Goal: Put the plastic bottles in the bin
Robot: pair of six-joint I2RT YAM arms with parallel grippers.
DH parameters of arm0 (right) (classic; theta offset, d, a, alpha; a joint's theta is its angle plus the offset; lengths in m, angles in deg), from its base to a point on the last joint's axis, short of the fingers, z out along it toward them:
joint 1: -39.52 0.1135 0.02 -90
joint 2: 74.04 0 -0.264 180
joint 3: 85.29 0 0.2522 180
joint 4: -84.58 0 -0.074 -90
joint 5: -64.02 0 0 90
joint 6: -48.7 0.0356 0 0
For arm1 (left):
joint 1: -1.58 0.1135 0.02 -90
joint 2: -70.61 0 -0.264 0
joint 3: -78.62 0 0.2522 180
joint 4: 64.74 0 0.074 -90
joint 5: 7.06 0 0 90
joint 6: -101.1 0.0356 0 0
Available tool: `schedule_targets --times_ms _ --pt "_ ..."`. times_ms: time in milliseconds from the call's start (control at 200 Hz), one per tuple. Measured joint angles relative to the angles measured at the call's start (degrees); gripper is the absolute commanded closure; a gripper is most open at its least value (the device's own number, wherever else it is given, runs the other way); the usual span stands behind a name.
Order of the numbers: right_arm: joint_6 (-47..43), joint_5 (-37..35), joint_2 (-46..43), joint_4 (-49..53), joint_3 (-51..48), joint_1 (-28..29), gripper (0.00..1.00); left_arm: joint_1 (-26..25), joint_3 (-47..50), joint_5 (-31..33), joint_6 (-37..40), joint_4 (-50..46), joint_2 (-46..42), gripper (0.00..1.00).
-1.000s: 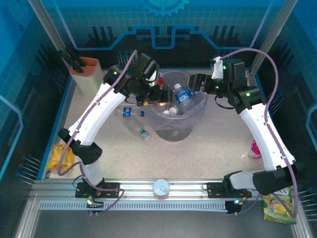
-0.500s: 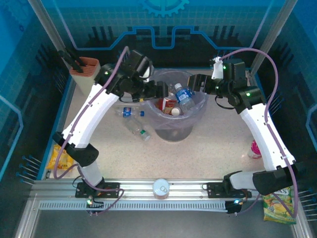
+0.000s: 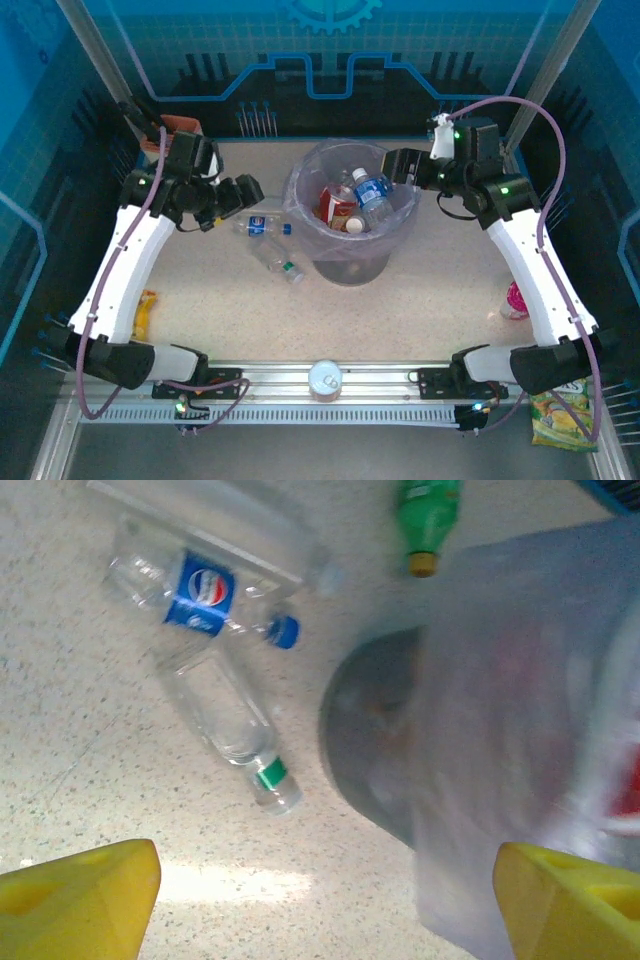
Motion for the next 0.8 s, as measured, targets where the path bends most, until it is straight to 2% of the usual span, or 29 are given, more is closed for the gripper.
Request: schedule_targets --times_ms 140,375,600,800 --pt "-0.6 -0.5 -2.7 2.1 -0.5 -0.4 0.14 2.9 11.6 -1.5 -4.3 7.7 1.4 0.13" --pt "-0.6 -1.6 -9.2 3.8 -4.2 -3.7 0.14 2.2 30.4 -4.4 -17.9 22.7 3.0 0.13" --pt "-0.6 -1.7 -9.6 4.8 -5.3 -4.2 0.14 -4.6 34.4 -5.5 -25.8 32.8 9.9 0.1" --pt "-0.6 -1.7 -9.6 5.1 -5.5 -4.3 0.14 -5.2 35.6 -5.5 -29.3 38.2 13.7 0.1"
